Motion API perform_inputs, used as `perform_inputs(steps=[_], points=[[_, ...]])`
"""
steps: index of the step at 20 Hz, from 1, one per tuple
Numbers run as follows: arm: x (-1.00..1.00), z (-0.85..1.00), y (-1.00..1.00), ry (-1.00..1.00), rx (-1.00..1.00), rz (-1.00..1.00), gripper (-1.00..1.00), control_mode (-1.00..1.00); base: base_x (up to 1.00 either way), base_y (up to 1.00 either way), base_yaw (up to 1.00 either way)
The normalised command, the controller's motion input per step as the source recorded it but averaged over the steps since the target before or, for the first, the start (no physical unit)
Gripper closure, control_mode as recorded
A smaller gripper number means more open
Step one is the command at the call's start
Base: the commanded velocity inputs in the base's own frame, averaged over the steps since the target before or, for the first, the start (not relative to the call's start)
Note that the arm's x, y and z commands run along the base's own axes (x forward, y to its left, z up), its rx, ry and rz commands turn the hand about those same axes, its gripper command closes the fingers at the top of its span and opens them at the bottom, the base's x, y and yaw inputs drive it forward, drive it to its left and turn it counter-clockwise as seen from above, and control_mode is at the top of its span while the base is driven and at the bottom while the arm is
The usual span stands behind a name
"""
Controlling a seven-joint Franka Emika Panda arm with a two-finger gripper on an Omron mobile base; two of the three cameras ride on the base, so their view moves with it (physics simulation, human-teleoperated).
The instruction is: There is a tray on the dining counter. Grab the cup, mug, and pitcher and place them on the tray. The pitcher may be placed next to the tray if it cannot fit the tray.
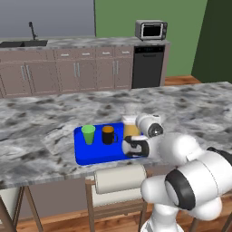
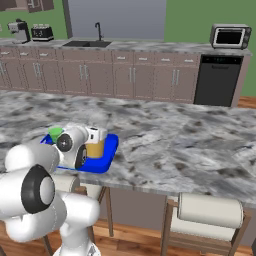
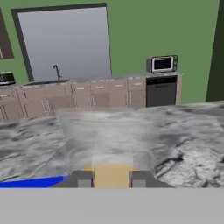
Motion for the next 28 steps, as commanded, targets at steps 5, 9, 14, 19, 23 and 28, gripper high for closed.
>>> perform_inputs(steps=[5,9,14,19,23,28], points=[[-0.33,-0.06,0.03,0.23,0.0,0.0,1.0,-1.0,0.0,0.0,0.0],[-0.31,-0.04,0.0,0.25,0.02,0.0,1.0,-1.0,0.0,0.0,0.0],[-0.2,-0.04,0.01,0.18,0.0,0.0,1.0,-1.0,0.0,0.0,0.0],[0.0,0.0,0.0,0.06,0.0,0.0,1.0,-1.0,0.0,0.0,0.0],[0.0,0.0,0.0,0.0,0.0,0.0,1.0,-1.0,0.0,0.0,0.0],[0.0,0.0,0.0,0.0,0.0,0.0,1.0,-1.0,0.0,0.0,0.0]])
